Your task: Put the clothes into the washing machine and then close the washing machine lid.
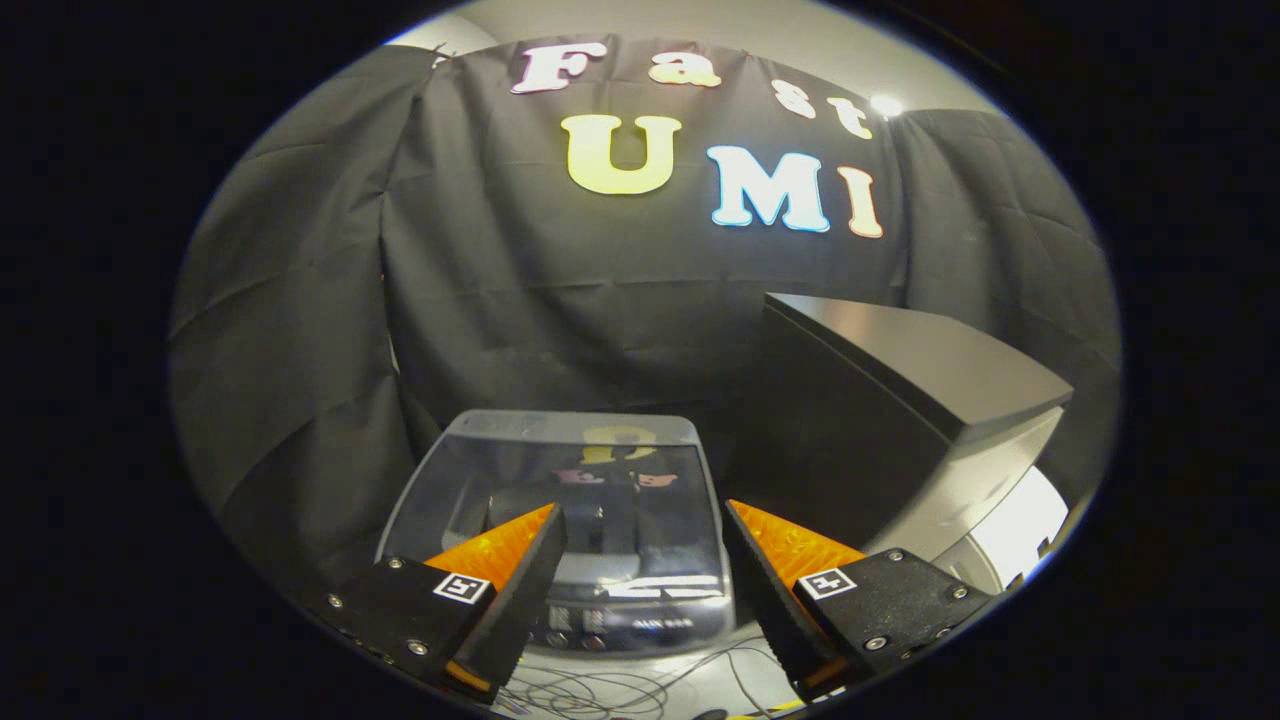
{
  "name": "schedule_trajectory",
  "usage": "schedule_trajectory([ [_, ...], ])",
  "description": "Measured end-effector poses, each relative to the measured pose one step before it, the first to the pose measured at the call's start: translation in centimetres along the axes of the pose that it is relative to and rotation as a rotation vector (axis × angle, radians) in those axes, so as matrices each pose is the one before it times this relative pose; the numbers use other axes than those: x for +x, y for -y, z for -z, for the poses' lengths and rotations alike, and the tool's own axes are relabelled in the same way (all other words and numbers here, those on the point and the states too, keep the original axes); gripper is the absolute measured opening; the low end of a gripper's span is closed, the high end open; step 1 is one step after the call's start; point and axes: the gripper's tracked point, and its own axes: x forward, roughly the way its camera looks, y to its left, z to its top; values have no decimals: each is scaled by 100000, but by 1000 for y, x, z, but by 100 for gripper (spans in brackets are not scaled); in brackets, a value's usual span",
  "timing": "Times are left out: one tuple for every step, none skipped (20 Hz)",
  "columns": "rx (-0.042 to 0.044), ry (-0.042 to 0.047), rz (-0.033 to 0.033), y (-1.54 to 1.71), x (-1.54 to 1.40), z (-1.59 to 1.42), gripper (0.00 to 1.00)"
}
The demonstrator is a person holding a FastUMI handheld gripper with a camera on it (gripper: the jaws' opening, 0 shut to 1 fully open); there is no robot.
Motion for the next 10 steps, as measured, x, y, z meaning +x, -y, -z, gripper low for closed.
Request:
schedule_trajectory([
  [-447,361,-2584,771,-1931,861,96],
  [139,1682,-4580,272,-2150,644,96],
  [-374,2613,-3360,724,-2472,324,96],
  [-937,1894,-1358,886,-2300,367,96],
  [-855,1948,-1108,1203,-2547,371,96],
  [235,1777,-808,1014,-2209,339,96],
  [1131,1565,-1121,783,-1809,72,96],
  [1272,1193,-1132,723,-1958,169,96],
  [1502,119,-1511,789,-2049,276,96],
  [1321,-83,-1220,422,-1607,319,96],
])
